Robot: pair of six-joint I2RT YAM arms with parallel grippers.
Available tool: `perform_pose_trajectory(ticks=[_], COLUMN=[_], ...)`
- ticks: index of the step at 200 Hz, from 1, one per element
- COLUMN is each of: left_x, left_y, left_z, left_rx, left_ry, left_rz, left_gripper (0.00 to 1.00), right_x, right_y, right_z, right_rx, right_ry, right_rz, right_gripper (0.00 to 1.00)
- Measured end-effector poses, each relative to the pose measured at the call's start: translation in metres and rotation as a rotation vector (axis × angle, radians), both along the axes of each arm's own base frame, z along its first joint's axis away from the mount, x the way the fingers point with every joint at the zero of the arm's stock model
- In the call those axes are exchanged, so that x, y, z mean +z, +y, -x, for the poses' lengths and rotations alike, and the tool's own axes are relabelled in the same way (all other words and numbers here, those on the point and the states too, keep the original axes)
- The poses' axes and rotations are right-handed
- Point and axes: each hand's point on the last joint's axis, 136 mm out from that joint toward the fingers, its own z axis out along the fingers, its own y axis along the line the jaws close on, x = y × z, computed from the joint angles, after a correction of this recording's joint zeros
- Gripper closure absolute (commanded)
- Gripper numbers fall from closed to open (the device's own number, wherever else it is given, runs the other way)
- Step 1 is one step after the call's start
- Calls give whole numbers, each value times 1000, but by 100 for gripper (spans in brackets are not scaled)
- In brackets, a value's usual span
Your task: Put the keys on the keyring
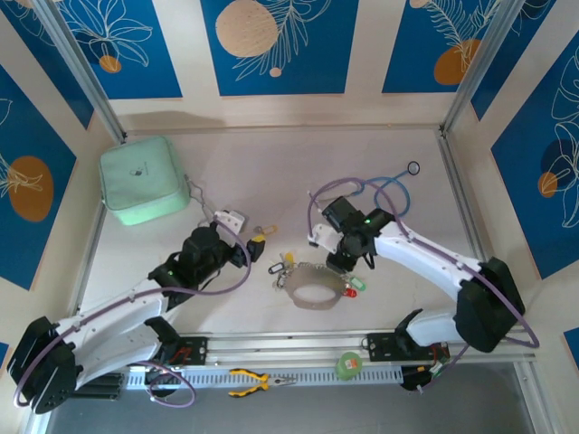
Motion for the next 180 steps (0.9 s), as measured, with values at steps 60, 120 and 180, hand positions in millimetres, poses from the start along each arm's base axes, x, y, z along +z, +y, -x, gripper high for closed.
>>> perform_pose_trajectory(ticks=[60, 120, 180], left_x=[-33, -62, -60], left_y=[-8, 4, 38], left_z=[-3, -8, -10], left_rx=[63, 251, 437], left_ry=[198, 375, 403], left_rz=[52, 96, 158], left_gripper=[18, 18, 19], right_x=[16, -33, -59], right_y=[71, 106, 120], right_z=[-13, 7, 16], right_rx=[-220, -231, -199], right_ry=[102, 330, 381], right_rz=[-320, -191, -83], right_gripper=[73, 72, 81])
